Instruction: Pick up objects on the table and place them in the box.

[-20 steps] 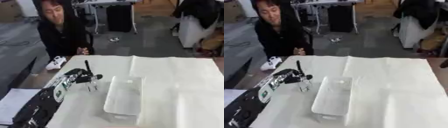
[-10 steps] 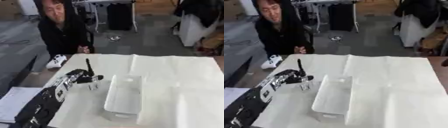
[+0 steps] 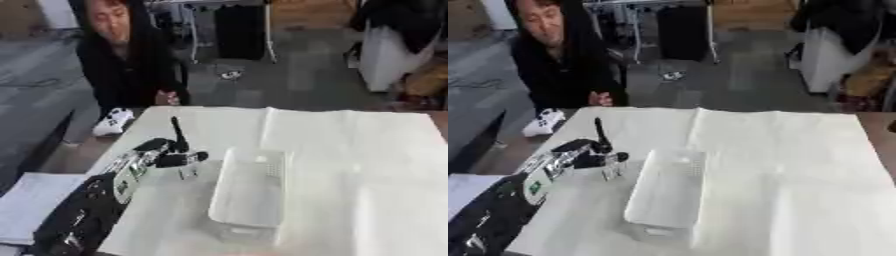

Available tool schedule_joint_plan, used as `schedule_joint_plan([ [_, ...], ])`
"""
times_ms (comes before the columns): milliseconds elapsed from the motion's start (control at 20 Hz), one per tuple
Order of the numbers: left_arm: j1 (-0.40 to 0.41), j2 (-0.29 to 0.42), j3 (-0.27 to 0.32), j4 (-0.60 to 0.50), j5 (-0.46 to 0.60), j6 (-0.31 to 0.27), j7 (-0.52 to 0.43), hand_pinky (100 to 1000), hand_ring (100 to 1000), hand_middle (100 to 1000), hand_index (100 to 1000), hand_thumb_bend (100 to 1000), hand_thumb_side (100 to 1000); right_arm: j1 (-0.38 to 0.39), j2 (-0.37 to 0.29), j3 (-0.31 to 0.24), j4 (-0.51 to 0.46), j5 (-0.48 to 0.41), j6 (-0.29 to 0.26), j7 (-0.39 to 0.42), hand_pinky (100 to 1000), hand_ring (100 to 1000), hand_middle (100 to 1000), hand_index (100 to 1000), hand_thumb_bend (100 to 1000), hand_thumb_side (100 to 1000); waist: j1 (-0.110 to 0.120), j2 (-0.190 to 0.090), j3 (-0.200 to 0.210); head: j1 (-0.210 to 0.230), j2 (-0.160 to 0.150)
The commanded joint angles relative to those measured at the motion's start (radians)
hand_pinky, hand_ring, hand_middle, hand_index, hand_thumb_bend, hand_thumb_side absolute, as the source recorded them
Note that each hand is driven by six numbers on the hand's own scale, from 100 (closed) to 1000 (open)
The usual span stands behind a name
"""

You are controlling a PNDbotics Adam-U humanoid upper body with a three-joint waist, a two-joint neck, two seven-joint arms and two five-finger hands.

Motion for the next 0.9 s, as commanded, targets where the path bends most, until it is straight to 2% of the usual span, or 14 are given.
schedule_joint_plan([
  [50,-0.022,0.019,0.010,0.004,-0.027,-0.001,-0.004,789,790,822,880,563,939,-0.016,0.001,0.001,-0.013,-0.002,-0.003,0.003,375,386,479,914,428,1000,-0.003,-0.007,0.000,0.014,-0.003],
  [650,-0.030,0.013,0.019,0.028,-0.087,-0.010,0.069,798,790,823,872,542,945,-0.019,0.004,0.001,-0.013,-0.002,-0.004,0.003,376,387,479,914,427,1000,-0.003,-0.007,-0.003,0.024,-0.009],
  [900,-0.033,0.013,0.021,0.039,-0.102,-0.020,0.092,805,802,839,912,534,929,-0.021,0.005,0.001,-0.013,-0.002,-0.004,0.003,376,387,479,914,427,1000,-0.004,-0.005,-0.005,0.025,-0.009],
])
